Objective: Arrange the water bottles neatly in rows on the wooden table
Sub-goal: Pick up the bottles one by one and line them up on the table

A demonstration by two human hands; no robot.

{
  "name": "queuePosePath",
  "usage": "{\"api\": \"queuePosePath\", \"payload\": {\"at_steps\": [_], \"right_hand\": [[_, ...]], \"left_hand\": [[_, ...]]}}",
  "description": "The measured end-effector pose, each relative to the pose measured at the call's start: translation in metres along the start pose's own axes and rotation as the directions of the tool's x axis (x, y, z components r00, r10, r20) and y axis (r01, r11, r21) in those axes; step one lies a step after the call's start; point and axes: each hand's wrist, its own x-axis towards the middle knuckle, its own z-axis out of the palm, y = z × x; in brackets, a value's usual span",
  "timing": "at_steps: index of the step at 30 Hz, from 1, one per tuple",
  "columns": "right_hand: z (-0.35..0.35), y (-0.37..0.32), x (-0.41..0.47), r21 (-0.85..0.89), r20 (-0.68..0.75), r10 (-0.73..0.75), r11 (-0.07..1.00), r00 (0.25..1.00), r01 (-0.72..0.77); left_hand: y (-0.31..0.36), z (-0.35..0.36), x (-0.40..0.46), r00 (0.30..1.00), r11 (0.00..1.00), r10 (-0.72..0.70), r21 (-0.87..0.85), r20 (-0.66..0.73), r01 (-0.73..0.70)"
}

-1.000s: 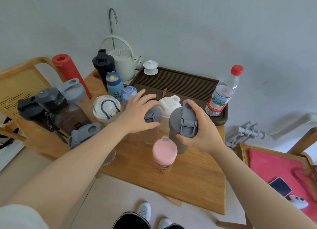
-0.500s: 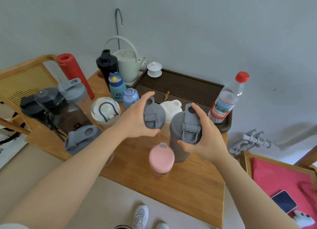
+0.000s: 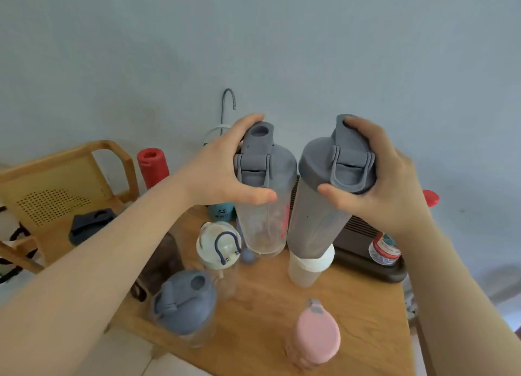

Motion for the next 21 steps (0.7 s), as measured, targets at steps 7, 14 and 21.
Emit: {"api": "queuePosePath", "payload": {"at_steps": [7,14,21], "right_hand": [[0.059,-0.038,0.05,-0.007,-0.113,0.06,0.998,0.992,-0.062],[0.099,-0.069,0.099,-0.038,-0.191,0.073,0.996,0.979,-0.082],[0.164,-0.072,0.134,-0.058,-0.063,0.108,0.992,0.992,-0.111]], "left_hand": [[-0.049,-0.09,0.023,0.998,0.988,0.045,-0.146,-0.048,-0.051],[-0.08,-0.156,0.052,0.988,0.96,0.066,-0.262,-0.141,-0.102],[-0.126,-0.176,0.06,0.988,0.986,0.068,-0.14,-0.139,-0.088]]}}
